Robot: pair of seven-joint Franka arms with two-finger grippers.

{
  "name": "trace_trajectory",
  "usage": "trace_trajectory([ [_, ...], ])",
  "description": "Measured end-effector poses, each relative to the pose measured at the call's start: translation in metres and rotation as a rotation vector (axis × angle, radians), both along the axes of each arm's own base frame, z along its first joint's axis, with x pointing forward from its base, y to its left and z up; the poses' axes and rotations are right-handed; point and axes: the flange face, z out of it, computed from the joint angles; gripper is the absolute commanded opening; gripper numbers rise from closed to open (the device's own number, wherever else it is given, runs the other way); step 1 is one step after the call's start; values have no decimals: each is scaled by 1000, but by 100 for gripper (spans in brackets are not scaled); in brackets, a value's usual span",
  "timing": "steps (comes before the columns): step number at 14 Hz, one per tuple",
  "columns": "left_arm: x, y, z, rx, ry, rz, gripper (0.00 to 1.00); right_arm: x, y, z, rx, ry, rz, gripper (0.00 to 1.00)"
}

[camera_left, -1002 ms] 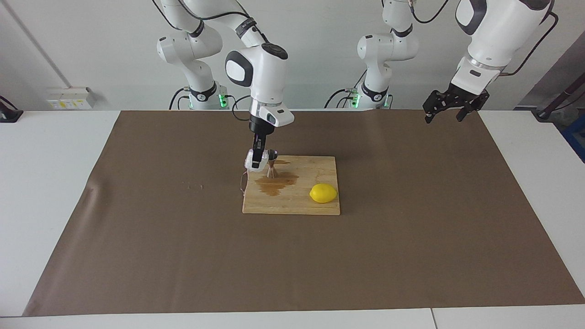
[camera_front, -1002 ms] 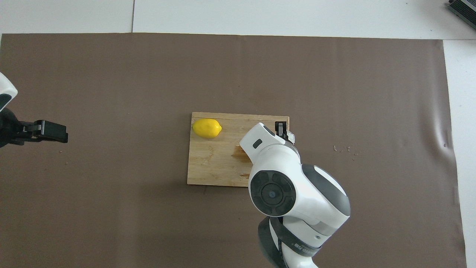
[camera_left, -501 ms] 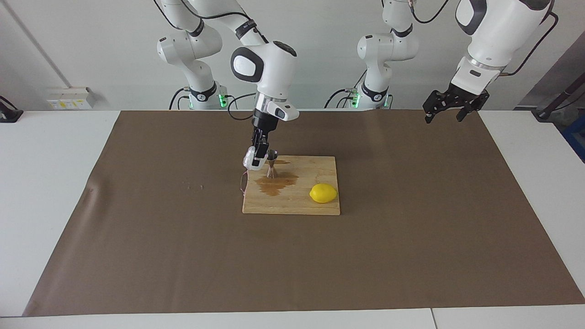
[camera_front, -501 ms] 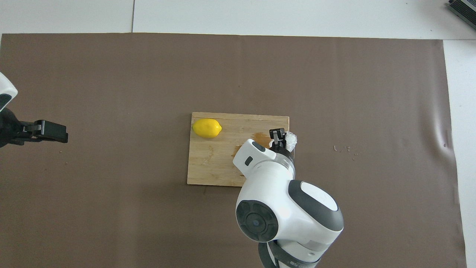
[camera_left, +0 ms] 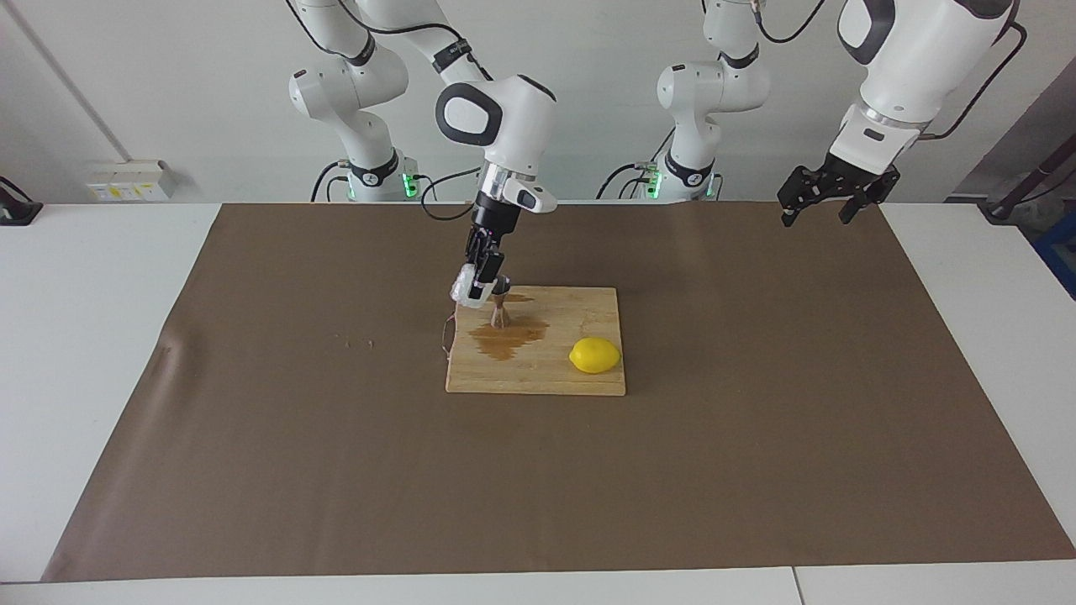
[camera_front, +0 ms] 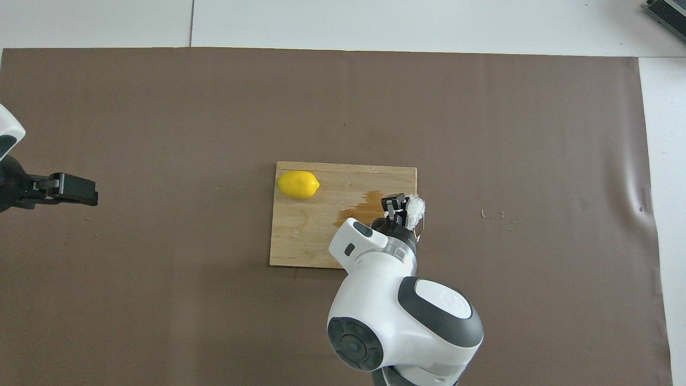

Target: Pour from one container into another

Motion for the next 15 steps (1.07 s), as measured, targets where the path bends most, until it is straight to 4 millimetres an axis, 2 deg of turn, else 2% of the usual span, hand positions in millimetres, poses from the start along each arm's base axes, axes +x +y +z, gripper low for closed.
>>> trace_trajectory([
  [9, 0, 0, 0, 0, 0, 0, 100, 0, 0, 1, -5, -1, -5, 0],
  [15, 0, 0, 0, 0, 0, 0, 100, -2, 6, 9, 13, -6, -26, 0],
])
